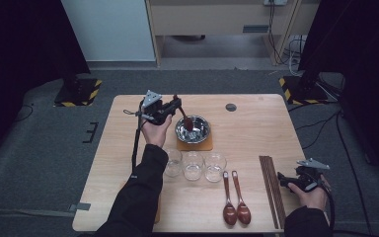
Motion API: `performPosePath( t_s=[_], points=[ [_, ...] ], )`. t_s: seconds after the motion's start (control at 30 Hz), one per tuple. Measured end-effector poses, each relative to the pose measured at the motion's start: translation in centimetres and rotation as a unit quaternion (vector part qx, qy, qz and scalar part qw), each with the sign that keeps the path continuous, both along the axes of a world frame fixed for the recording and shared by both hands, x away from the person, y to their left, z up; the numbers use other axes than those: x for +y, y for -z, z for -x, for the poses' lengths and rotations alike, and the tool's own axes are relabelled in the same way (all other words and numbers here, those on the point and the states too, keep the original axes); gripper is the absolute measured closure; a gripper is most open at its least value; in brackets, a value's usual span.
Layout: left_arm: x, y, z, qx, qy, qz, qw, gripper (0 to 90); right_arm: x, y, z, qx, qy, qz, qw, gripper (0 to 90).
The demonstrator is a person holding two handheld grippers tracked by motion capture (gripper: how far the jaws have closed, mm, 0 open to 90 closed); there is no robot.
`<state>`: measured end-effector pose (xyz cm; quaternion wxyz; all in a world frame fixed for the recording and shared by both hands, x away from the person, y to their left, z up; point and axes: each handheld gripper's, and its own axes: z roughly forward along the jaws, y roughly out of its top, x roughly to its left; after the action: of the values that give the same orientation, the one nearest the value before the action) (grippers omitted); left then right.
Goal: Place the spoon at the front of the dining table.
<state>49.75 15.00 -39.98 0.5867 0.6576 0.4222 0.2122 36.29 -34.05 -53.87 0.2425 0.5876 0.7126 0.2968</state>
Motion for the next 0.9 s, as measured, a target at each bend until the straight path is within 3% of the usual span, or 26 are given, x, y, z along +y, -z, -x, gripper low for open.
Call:
performPosePath(
  t_s=[0.9],
  points=[
    [0.6,2.6,-1.0,0.035,-0.011,-0.019,0.9992,84.1,0.0,0.0,0.0,0.000,0.000,0.000,1.0000,1.0]
  ],
)
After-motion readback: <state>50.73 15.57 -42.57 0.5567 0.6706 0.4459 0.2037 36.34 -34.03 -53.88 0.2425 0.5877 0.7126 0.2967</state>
